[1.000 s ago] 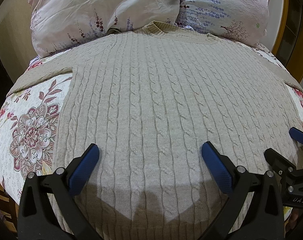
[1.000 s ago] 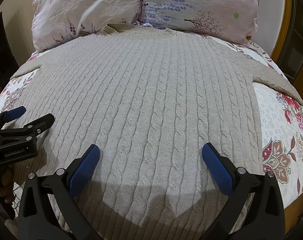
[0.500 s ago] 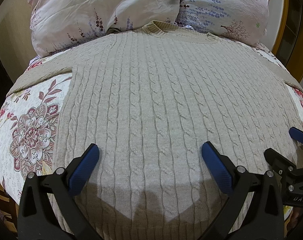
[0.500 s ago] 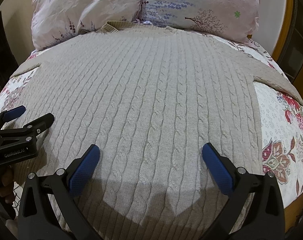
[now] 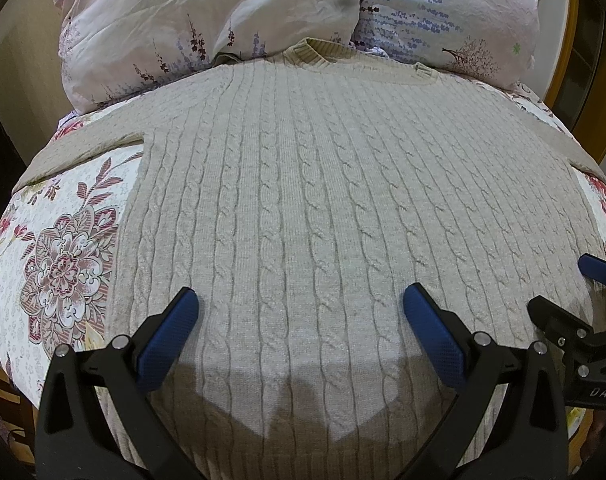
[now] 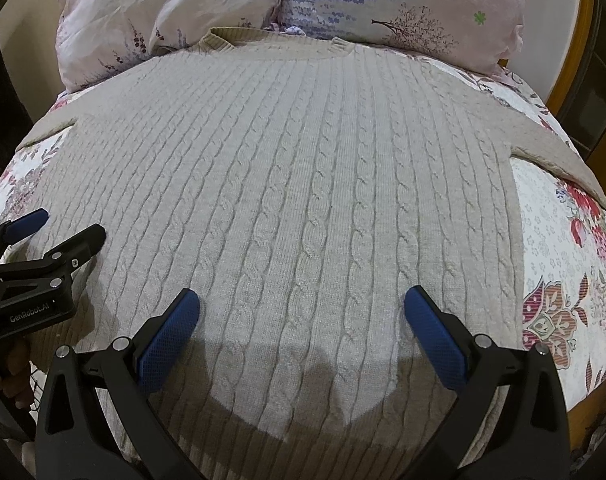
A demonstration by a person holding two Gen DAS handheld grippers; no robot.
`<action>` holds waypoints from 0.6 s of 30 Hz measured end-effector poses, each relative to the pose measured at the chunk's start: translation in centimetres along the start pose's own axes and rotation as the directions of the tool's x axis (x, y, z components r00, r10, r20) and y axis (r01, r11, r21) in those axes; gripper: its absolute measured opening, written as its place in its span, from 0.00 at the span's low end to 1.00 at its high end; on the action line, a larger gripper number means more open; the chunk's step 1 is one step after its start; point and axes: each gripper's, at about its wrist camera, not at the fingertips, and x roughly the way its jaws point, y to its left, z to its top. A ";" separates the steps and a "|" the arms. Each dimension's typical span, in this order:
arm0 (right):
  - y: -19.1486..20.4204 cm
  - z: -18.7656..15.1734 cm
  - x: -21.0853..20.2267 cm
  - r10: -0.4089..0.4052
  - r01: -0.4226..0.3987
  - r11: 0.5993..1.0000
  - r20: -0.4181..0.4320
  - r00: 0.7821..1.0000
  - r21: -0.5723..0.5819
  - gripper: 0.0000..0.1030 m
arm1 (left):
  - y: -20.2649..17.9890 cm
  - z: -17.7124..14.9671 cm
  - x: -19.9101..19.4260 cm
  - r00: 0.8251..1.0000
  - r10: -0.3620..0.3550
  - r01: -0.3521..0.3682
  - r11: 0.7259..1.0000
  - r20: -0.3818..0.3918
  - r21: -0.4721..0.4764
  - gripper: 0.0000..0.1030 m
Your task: Fold small clothes
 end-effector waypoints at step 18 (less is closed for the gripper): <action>-18.8 6.1 -3.0 -0.063 -0.030 0.877 0.177 0.982 0.479 0.86 | 3.2 3.4 -0.8 0.992 -0.128 0.129 0.989 0.015 -0.078 0.98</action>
